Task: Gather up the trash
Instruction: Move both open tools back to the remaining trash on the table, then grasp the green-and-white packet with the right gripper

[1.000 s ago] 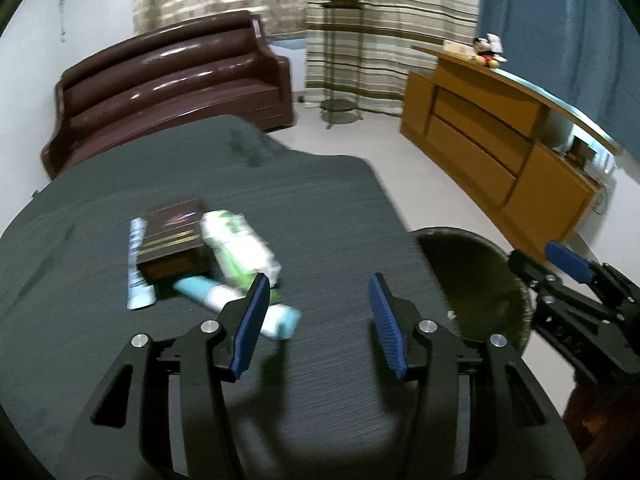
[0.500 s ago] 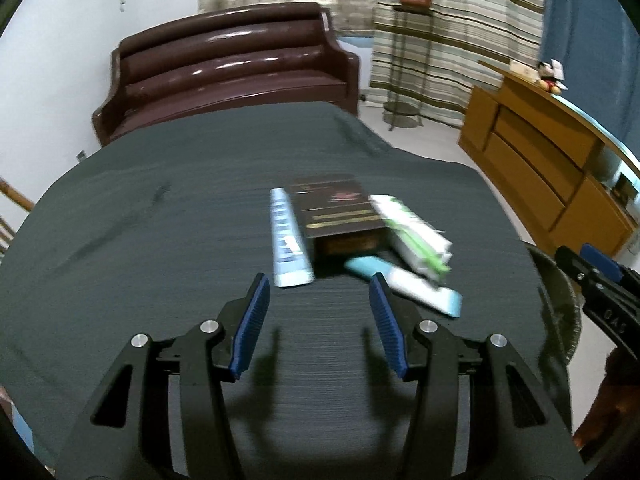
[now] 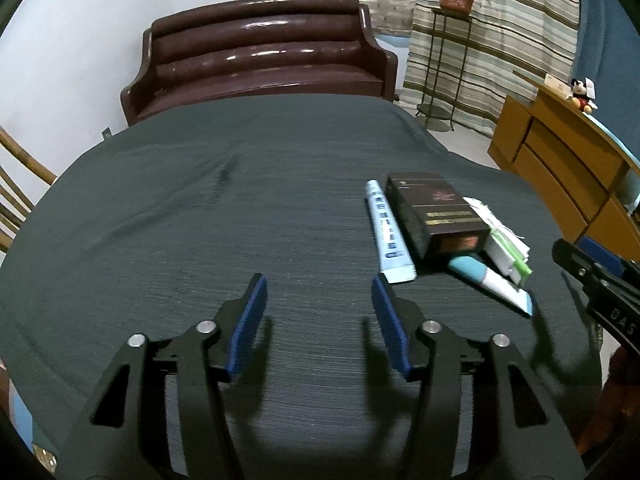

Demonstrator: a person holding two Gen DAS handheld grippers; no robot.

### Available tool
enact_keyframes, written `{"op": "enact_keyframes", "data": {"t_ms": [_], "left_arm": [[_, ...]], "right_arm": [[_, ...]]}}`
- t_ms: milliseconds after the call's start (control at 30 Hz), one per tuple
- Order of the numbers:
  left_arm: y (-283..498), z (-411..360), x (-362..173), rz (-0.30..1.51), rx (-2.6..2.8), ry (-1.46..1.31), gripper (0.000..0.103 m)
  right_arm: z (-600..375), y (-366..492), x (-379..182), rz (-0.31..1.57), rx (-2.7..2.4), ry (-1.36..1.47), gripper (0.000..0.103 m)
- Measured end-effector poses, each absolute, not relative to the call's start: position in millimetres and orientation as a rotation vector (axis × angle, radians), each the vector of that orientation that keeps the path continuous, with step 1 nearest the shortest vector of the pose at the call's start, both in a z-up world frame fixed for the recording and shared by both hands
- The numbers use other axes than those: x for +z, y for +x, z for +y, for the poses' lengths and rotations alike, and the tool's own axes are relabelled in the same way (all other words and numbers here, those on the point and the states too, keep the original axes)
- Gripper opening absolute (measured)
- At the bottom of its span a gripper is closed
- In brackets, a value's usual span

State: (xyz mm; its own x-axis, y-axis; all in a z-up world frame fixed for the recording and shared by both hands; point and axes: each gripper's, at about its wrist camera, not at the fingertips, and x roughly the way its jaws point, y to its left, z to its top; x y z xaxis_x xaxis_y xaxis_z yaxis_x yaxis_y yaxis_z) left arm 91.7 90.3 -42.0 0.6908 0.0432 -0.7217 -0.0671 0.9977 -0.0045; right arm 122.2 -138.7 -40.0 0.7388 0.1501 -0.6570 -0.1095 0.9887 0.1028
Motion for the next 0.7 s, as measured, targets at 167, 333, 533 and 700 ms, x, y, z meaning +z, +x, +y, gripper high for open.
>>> {"op": "enact_keyframes", "data": {"t_ms": [167, 333, 533, 700], "left_arm": [[93, 106, -43, 0.805, 0.079, -0.044, 0.059], [103, 114, -42, 0.806, 0.091, -0.061, 0.060], [109, 118, -47, 0.817, 0.077, -0.075, 0.060], [114, 116, -49, 0.822, 0.059, -0.076, 0.061]], "right_arm": [[-119, 132, -43, 0.747, 0.174, 0.039, 0.053], [-107, 144, -47, 0.780, 0.173, 0.013, 0.053], [-96, 153, -50, 0.820, 0.179, -0.014, 0.053], [-90, 158, -53, 0.847, 0.188, -0.027, 0.053]]}}
